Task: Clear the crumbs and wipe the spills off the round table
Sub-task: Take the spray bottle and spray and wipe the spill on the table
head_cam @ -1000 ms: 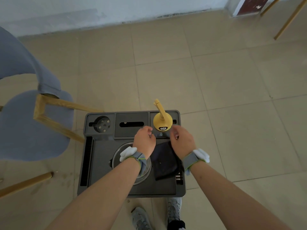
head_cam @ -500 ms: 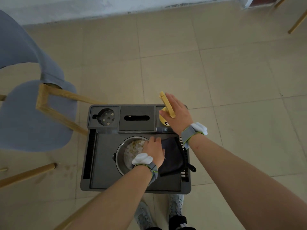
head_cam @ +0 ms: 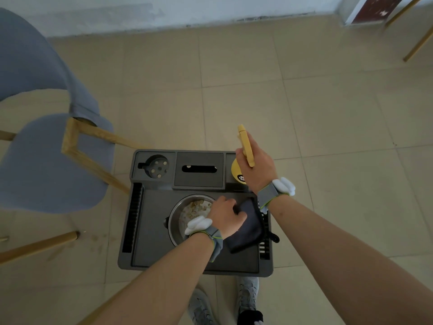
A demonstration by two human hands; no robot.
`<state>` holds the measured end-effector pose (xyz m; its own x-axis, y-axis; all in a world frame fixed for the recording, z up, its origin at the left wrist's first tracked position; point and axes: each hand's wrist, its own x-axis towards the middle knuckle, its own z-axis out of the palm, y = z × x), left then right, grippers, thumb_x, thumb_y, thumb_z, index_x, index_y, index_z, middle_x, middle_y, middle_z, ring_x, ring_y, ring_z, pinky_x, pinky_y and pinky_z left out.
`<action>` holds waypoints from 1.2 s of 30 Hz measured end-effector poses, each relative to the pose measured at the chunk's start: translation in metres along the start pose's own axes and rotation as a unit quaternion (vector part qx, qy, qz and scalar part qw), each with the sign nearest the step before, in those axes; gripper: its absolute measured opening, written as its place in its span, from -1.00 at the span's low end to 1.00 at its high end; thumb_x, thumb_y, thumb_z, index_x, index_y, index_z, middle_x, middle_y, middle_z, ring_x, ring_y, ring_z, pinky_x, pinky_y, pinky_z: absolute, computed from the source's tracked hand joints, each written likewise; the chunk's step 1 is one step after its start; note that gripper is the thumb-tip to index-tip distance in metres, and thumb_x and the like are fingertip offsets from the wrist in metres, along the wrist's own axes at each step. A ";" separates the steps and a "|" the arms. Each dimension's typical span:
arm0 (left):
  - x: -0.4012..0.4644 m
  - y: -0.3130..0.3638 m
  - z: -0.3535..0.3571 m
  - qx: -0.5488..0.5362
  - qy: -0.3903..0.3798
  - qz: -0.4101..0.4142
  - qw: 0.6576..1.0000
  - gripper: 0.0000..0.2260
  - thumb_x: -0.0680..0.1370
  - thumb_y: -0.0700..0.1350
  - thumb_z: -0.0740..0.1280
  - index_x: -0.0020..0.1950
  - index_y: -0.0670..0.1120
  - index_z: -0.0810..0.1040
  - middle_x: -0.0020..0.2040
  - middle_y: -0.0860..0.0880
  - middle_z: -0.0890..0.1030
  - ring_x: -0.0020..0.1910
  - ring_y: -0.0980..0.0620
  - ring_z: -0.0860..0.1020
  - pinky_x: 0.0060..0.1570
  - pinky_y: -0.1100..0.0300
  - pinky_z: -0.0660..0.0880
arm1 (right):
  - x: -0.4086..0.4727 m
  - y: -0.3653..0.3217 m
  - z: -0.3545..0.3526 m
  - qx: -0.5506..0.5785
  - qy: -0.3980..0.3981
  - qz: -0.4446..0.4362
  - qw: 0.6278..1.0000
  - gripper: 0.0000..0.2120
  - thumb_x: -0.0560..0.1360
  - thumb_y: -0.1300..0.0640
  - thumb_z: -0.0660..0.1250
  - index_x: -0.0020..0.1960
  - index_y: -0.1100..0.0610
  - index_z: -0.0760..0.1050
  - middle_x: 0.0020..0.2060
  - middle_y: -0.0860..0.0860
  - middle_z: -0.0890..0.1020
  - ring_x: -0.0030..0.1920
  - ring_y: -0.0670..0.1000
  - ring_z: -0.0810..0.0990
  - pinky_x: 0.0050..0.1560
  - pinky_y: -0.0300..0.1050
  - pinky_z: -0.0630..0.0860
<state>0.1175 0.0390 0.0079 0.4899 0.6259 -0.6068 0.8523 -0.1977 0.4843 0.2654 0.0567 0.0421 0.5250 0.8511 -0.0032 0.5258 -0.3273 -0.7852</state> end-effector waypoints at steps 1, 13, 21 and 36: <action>-0.006 0.000 -0.008 -0.006 -0.002 0.009 1.000 -0.79 0.42 0.09 0.23 -0.30 0.01 0.32 -0.16 0.01 0.38 -0.06 -0.13 0.49 -0.19 0.12 0.32 | -0.001 -0.006 -0.002 0.001 0.007 -0.011 1.000 -0.53 0.58 -0.17 0.08 0.47 -0.24 0.15 -0.13 -0.09 0.64 -0.20 -0.07 0.53 -0.16 -0.15 0.43; -0.099 0.003 -0.123 -0.144 0.041 -0.030 0.988 -0.82 0.53 -0.16 0.25 -0.26 -0.17 0.36 -0.32 -0.18 0.38 -0.30 -0.06 0.36 -0.27 0.12 0.21 | -0.030 -0.106 -0.008 -0.054 0.022 -0.040 0.997 -0.62 0.52 -0.03 0.13 0.33 -0.26 0.31 -0.34 -0.22 0.58 -0.32 -0.18 0.55 -0.31 -0.52 0.29; -0.162 -0.048 -0.203 -0.229 0.101 -0.070 0.966 -0.78 0.59 -0.04 0.25 -0.12 -0.16 0.55 -0.20 -0.15 0.61 -0.19 -0.10 0.55 -0.21 0.11 0.42 | -0.052 -0.210 -0.002 -0.017 0.012 -0.117 0.993 -0.62 0.47 0.10 0.21 0.27 0.00 0.50 -0.09 -0.11 0.52 -0.21 -0.10 0.46 -0.20 -0.56 0.31; -0.340 -0.143 -0.270 -0.554 0.345 -0.196 0.732 -0.75 0.32 0.03 0.27 -0.11 -0.10 0.48 -0.17 -0.20 0.54 -0.15 -0.14 0.57 -0.09 -0.11 0.53 | -0.135 -0.411 0.045 -0.005 -0.242 -0.227 0.944 -0.67 0.50 0.20 0.21 0.23 0.02 0.50 -0.23 0.09 0.64 -0.26 0.14 0.57 -0.32 -0.04 0.47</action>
<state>-0.2207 0.0579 0.3149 -0.2864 0.7787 -0.5582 0.0437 0.5926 0.8043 -0.0516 0.0943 0.3372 -0.1205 0.9916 0.0478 0.6298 0.1135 -0.7684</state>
